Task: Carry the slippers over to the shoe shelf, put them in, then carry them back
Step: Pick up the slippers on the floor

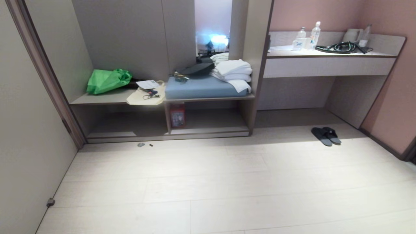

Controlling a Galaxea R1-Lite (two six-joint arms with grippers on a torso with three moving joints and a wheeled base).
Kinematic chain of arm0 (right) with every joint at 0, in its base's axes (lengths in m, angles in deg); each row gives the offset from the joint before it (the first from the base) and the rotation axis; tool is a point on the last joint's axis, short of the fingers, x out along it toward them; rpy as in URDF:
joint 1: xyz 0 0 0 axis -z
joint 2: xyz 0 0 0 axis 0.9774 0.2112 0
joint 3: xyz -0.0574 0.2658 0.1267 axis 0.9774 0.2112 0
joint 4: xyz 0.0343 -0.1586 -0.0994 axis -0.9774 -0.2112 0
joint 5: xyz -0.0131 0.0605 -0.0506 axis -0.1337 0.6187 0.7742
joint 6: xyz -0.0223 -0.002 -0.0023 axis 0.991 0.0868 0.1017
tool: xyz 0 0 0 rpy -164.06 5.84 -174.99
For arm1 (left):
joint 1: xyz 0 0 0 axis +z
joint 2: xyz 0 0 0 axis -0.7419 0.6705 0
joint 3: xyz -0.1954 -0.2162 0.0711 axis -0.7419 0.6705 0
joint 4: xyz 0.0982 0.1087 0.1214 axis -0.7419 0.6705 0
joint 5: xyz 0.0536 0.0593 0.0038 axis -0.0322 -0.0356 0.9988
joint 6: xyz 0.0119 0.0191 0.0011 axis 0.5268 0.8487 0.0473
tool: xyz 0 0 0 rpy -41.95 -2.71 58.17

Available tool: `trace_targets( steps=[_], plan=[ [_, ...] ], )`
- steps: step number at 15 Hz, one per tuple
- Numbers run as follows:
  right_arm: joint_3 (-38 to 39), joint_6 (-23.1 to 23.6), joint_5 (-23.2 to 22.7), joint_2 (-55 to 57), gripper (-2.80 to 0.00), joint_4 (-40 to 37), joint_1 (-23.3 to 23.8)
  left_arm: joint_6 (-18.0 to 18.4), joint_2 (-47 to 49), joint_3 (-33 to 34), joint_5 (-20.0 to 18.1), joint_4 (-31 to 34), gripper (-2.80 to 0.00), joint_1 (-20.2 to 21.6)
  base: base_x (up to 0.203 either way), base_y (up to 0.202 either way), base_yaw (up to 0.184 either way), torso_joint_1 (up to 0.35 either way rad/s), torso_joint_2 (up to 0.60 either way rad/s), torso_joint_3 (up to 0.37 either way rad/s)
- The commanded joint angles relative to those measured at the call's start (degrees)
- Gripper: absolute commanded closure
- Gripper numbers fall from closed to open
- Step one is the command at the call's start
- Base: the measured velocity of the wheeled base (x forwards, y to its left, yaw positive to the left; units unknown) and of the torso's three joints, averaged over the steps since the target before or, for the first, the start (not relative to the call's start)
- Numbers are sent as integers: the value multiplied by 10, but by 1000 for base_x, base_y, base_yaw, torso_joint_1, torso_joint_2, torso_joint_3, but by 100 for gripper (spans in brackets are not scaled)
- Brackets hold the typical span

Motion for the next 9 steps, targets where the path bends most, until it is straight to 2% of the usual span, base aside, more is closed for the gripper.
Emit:
trace_targets(
  steps=[1,9],
  plan=[
    [0,0,0,1,0,0,0,0,1,0,0,0,0,0,195,0,1,6,6,-4],
    [0,0,0,1,0,0,0,0,1,0,0,0,0,0,198,0,-1,1,2,3]
  ],
)
